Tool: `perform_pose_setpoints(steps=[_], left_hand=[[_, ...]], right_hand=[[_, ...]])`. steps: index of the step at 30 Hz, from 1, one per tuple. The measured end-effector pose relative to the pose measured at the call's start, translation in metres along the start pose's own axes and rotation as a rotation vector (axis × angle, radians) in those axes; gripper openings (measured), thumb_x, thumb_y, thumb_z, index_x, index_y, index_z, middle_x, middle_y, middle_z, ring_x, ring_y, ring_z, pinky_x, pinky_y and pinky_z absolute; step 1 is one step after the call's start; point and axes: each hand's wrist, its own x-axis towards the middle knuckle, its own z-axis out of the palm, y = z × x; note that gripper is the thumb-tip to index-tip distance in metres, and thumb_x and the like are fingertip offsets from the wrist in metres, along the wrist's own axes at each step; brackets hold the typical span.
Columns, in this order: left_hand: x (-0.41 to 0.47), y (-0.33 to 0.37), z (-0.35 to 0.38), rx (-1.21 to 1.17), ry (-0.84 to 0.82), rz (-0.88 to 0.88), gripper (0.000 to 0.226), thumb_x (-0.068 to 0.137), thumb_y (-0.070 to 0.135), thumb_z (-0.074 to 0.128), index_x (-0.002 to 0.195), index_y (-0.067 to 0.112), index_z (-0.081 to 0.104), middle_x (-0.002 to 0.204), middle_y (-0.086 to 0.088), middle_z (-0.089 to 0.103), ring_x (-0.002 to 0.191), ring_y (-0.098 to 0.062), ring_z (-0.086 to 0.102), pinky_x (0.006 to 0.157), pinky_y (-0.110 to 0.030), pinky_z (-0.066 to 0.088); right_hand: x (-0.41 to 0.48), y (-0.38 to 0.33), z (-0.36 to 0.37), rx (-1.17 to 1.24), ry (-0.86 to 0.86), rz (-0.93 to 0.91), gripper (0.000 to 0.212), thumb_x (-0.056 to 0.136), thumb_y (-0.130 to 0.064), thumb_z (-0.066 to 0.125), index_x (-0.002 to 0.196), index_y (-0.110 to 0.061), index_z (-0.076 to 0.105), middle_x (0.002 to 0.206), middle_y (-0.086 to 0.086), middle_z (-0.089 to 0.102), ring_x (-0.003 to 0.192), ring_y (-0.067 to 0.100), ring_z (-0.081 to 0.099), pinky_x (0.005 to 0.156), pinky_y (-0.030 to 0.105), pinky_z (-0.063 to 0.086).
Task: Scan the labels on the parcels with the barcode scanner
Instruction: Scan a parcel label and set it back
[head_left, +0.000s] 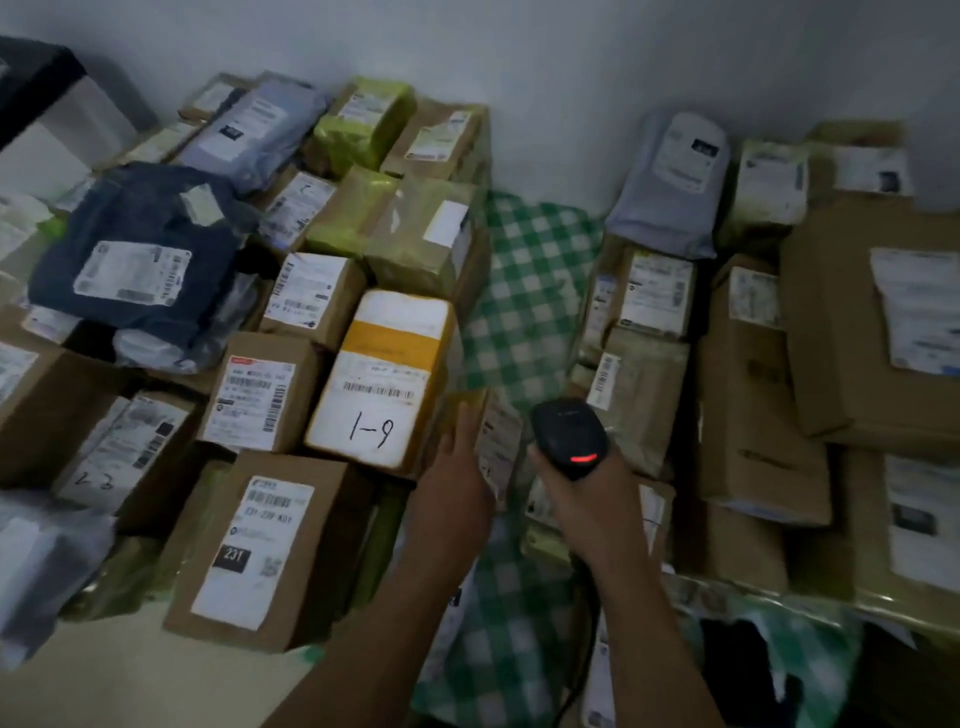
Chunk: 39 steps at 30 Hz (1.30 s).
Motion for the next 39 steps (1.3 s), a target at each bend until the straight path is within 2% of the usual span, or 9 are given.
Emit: perform_pose_setpoints(steps=[2,5,10,14,21,25,29,33,39], left_hand=[[0.007,-0.007,0.012,0.065,-0.068,0.011,0.097,0.090,0.003,0.066,0.165,0.031,0.010,0.163,-0.009,0.034,0.140,-0.031,0.047,0.103,-0.043,0.050],[0.015,-0.020,0.022,0.108,-0.185,0.011,0.119,0.074,0.008,0.089,0.164,0.029,0.014,0.168,-0.007,0.023,0.147,-0.030,0.037,0.109,-0.044,0.048],[0.015,-0.031,0.026,0.280,-0.139,0.063,0.106,0.071,0.028,0.093,0.157,0.024,0.031,0.163,-0.004,0.032,0.146,-0.029,0.036,0.107,-0.047,0.049],[0.007,-0.024,0.030,0.245,0.040,0.248,0.062,0.098,0.041,0.062,0.153,0.022,0.042,0.161,-0.005,0.039,0.146,-0.031,0.036,0.111,-0.050,0.041],[0.010,-0.022,0.029,0.271,-0.145,0.158,0.070,0.107,0.046,0.042,0.164,0.015,0.017,0.173,-0.008,-0.003,0.159,-0.030,0.006,0.118,-0.053,0.038],[-0.001,-0.003,0.020,-0.076,-0.089,0.133,0.057,0.106,0.048,0.041,0.154,0.017,0.044,0.167,-0.005,0.027,0.153,-0.025,0.026,0.122,-0.044,0.031],[-0.022,0.013,0.034,-0.512,-0.259,0.032,0.062,0.088,0.069,0.066,0.136,0.031,0.060,0.131,0.014,0.066,0.117,-0.005,0.064,0.100,-0.036,0.056],[-0.027,0.025,0.039,-0.653,-0.315,-0.008,0.033,0.093,0.039,0.074,0.124,0.030,0.065,0.117,0.008,0.073,0.097,0.003,0.070,0.079,-0.018,0.058],[-0.020,0.024,0.035,-0.731,-0.327,0.019,0.037,0.099,0.026,0.068,0.135,0.020,0.063,0.120,0.004,0.073,0.103,-0.006,0.072,0.089,-0.031,0.060]], right_hand=[[0.014,-0.010,0.006,0.001,-0.045,0.018,0.026,0.090,-0.035,0.080,0.099,-0.045,0.058,0.088,-0.026,0.059,0.075,-0.013,0.054,0.063,0.009,0.039],[0.009,-0.010,0.005,-0.023,-0.050,0.038,0.037,0.088,-0.037,0.082,0.115,-0.041,0.057,0.096,-0.022,0.061,0.084,-0.010,0.056,0.064,0.007,0.038],[-0.025,0.016,-0.012,-0.038,0.093,0.035,0.043,0.085,-0.038,0.084,0.122,-0.033,0.062,0.097,-0.029,0.062,0.084,-0.013,0.058,0.068,0.007,0.040],[-0.010,0.007,-0.021,-0.010,0.098,0.025,0.040,0.087,-0.038,0.083,0.123,-0.031,0.067,0.108,-0.013,0.071,0.100,0.007,0.067,0.074,0.018,0.046],[-0.025,-0.001,-0.033,0.038,0.068,0.120,0.041,0.082,-0.043,0.085,0.119,-0.030,0.071,0.103,-0.007,0.077,0.094,0.014,0.072,0.076,0.032,0.056],[-0.054,0.013,-0.065,0.078,0.152,0.125,0.025,0.085,-0.036,0.084,0.105,-0.028,0.072,0.089,-0.010,0.073,0.081,0.011,0.068,0.072,0.030,0.050],[-0.039,0.000,-0.073,0.000,0.175,0.068,0.023,0.086,-0.038,0.083,0.104,-0.034,0.069,0.096,-0.012,0.072,0.089,0.005,0.067,0.067,0.020,0.047],[-0.028,-0.008,-0.070,-0.128,0.129,0.039,0.046,0.084,-0.048,0.081,0.123,-0.031,0.065,0.107,-0.011,0.070,0.094,0.004,0.064,0.065,0.016,0.043],[-0.055,0.014,-0.069,-0.156,0.139,0.085,0.047,0.085,-0.048,0.082,0.125,-0.033,0.062,0.106,-0.014,0.063,0.091,0.004,0.057,0.068,0.015,0.041]])
